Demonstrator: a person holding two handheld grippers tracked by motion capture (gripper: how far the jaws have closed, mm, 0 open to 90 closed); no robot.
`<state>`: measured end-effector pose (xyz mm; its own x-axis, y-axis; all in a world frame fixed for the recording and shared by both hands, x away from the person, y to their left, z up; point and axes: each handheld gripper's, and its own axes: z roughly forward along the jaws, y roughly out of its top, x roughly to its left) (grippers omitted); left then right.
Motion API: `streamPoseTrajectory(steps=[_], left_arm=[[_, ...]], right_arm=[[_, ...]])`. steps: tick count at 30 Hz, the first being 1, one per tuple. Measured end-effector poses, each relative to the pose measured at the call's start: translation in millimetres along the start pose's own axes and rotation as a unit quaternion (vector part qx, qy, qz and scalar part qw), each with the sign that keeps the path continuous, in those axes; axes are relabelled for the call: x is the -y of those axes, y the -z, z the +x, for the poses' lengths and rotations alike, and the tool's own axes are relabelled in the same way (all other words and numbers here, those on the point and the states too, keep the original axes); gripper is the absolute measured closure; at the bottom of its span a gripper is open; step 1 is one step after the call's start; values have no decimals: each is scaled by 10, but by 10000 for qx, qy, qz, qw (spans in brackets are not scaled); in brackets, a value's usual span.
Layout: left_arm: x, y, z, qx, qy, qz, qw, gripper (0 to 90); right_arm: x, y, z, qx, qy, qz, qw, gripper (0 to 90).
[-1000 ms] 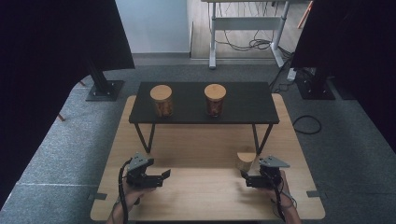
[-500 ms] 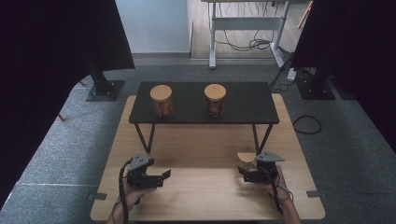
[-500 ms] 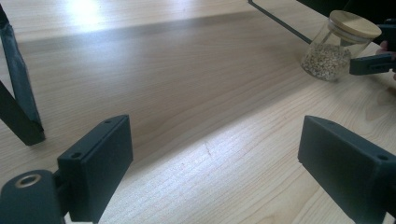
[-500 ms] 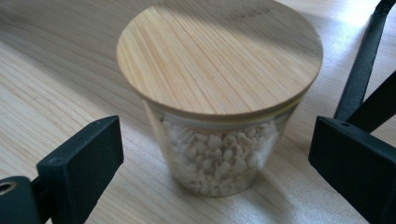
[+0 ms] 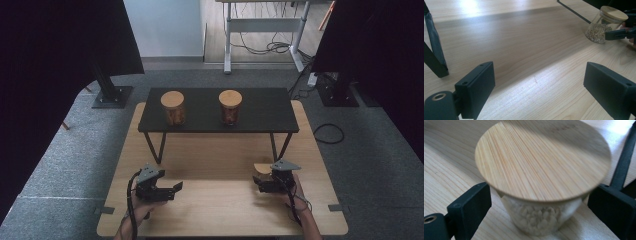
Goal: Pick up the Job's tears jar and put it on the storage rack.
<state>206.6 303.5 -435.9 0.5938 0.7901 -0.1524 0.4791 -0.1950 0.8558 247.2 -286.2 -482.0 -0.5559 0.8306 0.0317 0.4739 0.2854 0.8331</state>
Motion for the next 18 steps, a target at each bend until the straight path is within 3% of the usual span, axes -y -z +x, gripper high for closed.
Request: streamPoseTrajectory(steps=[18], left_arm=[[2, 1, 4, -12, 13, 1, 10000, 96]], right_arm=[[-49, -89, -24, -26, -83, -59, 9999, 117]])
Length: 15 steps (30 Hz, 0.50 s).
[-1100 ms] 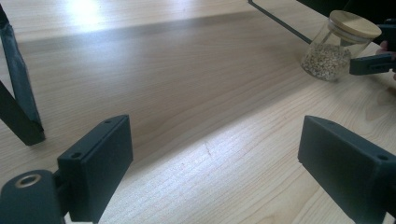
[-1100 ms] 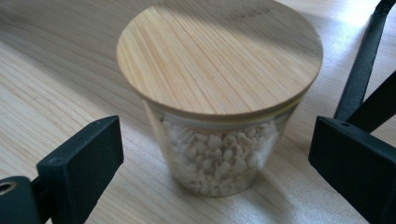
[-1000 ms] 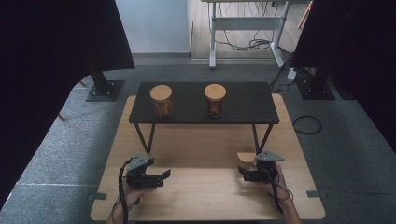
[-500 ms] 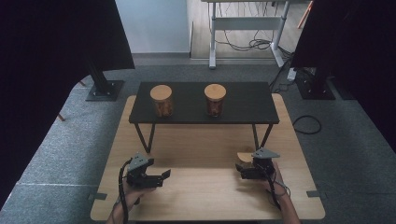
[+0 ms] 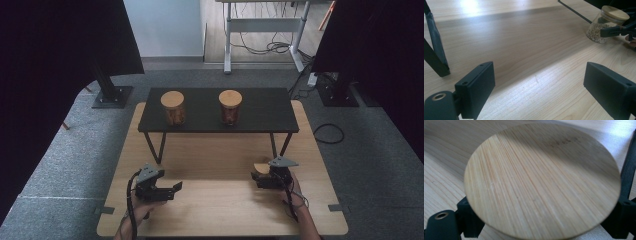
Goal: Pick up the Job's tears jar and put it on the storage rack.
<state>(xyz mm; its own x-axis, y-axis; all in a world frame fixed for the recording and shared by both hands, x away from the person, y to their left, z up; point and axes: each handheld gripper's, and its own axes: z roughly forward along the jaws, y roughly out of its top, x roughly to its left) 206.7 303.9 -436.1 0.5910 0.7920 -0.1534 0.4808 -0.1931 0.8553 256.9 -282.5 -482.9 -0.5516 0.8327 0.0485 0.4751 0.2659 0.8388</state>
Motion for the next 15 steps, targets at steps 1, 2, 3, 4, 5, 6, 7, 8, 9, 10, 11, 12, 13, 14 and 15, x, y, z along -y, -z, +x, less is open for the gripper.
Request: streamPoseTrajectory(steps=[1, 2, 3, 4, 5, 6, 7, 8, 9, 10, 11, 12, 13, 14, 15], left_arm=[[0, 0, 0, 0, 1, 1, 10000, 96], [0, 0, 0, -1, -1, 2, 10000, 96], [1, 0, 0, -1, -1, 2, 10000, 96], [1, 0, 2, -1, 1, 2, 10000, 96], [2, 0, 2, -6, 3, 1, 10000, 96], [2, 0, 3, -10, 7, 1, 10000, 96], [2, 1, 5, -11, 8, 1, 10000, 96], [3, 2, 6, -10, 9, 2, 10000, 96], [3, 2, 6, -12, 7, 0, 10000, 96], [4, 3, 6, -11, 8, -4, 10000, 96], [4, 4, 5, -12, 4, -4, 10000, 96], [3, 5, 3, -14, 2, -6, 10000, 96], [3, 6, 3, -12, 2, -8, 10000, 96], [3, 7, 1, -13, -2, -11, 10000, 96], [3, 9, 1, -12, -4, -13, 10000, 96]], right_arm=[[-3, -5, 5, 15, 2, 4, 10000, 129], [-10, -11, 15, 51, 8, 18, 10000, 142], [-12, -19, 22, 79, 10, 22, 10000, 155], [-11, -26, 18, 70, 9, 16, 10000, 167], [-14, -35, 15, 55, 8, 20, 10000, 175], [-21, -43, 16, 54, 13, 32, 10000, 185], [-26, -49, 27, 75, -1, 33, 10000, 209], [-23, -50, 39, 91, -13, 14, 10000, 230], [-24, -52, 55, 122, -23, 10, 9999, 231], [-25, -54, 63, 139, -17, 13, 9999, 233], [-24, -54, 68, 145, -13, 10, 9999, 234], [-21, -53, 70, 149, -12, 5, 9999, 235], [-18, -52, 78, 163, -13, -1, 9999, 236], [-17, -52, 85, 181, -2, -3, 9998, 238], [-16, -52, 99, 200, -14, -6, 9998, 238]])
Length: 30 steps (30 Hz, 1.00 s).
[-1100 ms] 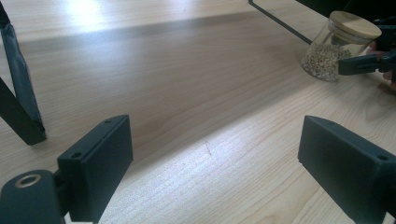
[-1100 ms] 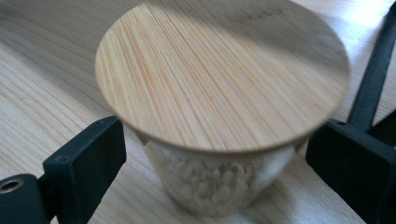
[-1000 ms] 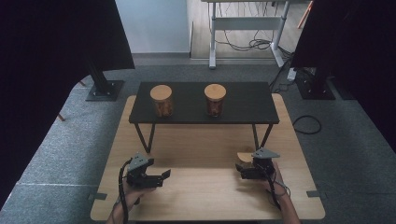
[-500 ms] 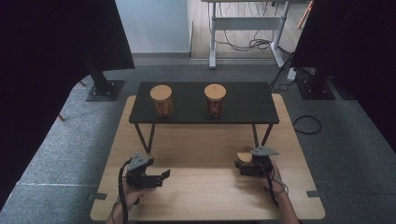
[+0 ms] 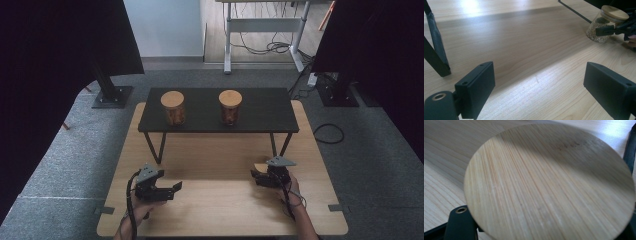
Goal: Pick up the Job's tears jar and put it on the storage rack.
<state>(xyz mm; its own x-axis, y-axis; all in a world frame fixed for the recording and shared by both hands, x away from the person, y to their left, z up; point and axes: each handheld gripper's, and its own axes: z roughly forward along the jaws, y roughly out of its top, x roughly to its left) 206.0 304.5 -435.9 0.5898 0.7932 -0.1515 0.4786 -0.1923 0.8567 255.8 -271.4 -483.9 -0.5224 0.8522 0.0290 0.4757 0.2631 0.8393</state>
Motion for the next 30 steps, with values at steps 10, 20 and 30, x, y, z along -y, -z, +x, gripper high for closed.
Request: streamPoseTrajectory(steps=[10, 20, 30], left_arm=[[-1, 8, -5, -3, -6, -13, 10000, 96], [-2, 15, 0, -10, -17, -16, 10000, 96], [0, 22, 0, -19, -22, -30, 10000, 96]], right_arm=[[12, 7, 3, -2, 5, -24, 10000, 241], [13, 72, 7, -20, -43, -82, 10000, 241], [2, 156, -5, -186, 43, -77, 9998, 242]])
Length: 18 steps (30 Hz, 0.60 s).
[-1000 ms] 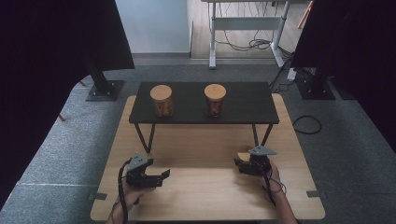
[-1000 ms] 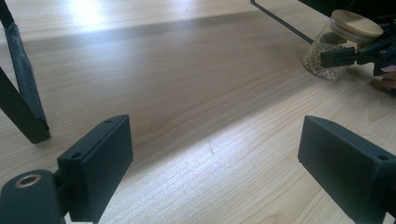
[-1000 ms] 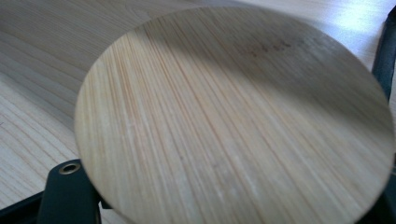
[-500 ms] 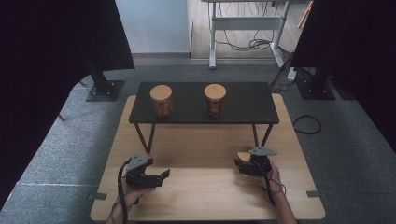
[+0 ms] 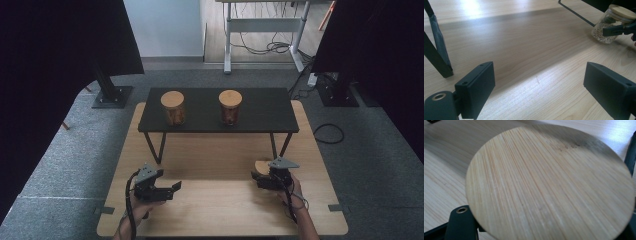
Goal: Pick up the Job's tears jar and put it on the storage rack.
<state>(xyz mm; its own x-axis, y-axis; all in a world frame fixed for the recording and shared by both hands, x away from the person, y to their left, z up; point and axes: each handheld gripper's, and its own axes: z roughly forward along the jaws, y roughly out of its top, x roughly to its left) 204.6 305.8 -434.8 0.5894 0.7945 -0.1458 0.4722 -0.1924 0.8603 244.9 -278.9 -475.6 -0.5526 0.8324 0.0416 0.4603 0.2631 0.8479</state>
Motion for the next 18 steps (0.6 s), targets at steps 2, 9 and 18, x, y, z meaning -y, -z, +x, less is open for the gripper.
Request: streamPoseTrajectory(steps=[2, 9, 18], left_arm=[[0, 1, 0, -1, 1, -4, 10000, 96], [1, 11, 2, -3, 7, -23, 10000, 96], [1, 31, 12, -9, 12, -57, 10000, 96]], right_arm=[[2, 6, 4, -10, 8, 1, 10000, 242], [-8, 62, 36, -55, 86, -37, 9999, 242], [-24, 136, 90, -127, 197, -89, 9997, 241]])
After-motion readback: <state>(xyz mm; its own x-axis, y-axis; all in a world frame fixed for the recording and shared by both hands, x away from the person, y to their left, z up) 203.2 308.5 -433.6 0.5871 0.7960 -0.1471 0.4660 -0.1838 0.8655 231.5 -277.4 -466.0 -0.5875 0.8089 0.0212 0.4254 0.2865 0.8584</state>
